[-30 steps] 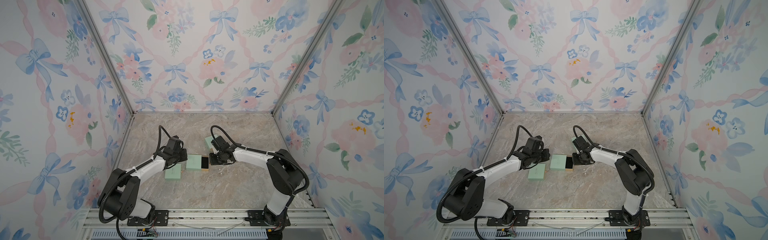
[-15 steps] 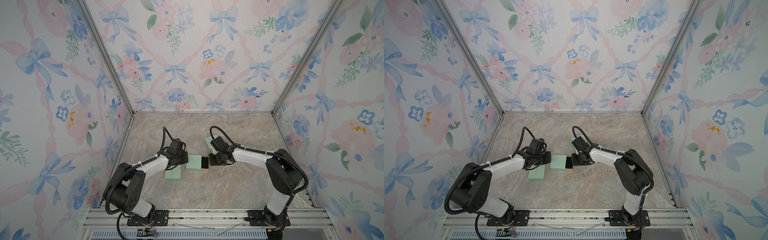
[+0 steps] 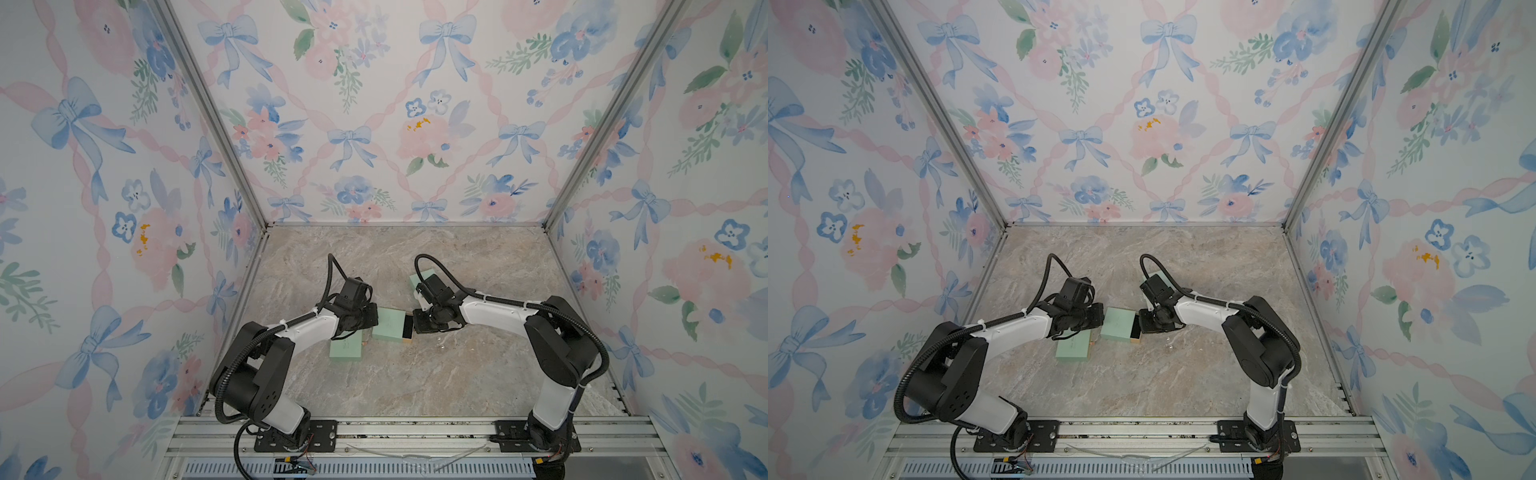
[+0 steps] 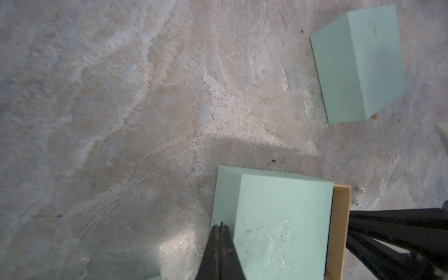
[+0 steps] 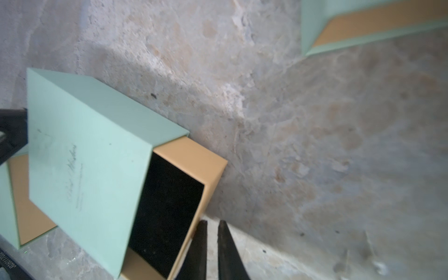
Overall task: Take out the earrings from the drawer-style jewelry box
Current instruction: Close the drawer of the jewelry box.
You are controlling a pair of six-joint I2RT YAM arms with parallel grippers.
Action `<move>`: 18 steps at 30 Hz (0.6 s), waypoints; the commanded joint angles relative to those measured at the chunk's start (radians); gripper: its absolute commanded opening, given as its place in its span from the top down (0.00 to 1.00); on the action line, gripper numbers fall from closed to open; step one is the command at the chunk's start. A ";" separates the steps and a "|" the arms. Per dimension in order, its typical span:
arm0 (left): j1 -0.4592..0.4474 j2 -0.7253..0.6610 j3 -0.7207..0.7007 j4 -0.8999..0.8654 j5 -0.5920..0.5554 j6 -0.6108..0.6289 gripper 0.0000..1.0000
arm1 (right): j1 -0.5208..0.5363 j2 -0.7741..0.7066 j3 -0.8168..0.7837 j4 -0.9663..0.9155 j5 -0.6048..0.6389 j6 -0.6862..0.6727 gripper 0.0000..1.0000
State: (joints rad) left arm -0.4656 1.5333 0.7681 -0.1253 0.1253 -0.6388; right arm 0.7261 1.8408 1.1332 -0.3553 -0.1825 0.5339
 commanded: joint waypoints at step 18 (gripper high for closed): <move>0.009 0.066 0.018 0.056 0.027 0.011 1.00 | 0.028 0.125 0.154 0.089 -0.122 0.035 0.87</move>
State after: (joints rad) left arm -0.4587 1.5818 0.7681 -0.0921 0.1143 -0.6388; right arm 0.7284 1.9408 1.2427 -0.3103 -0.2497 0.5606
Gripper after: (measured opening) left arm 0.047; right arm 0.133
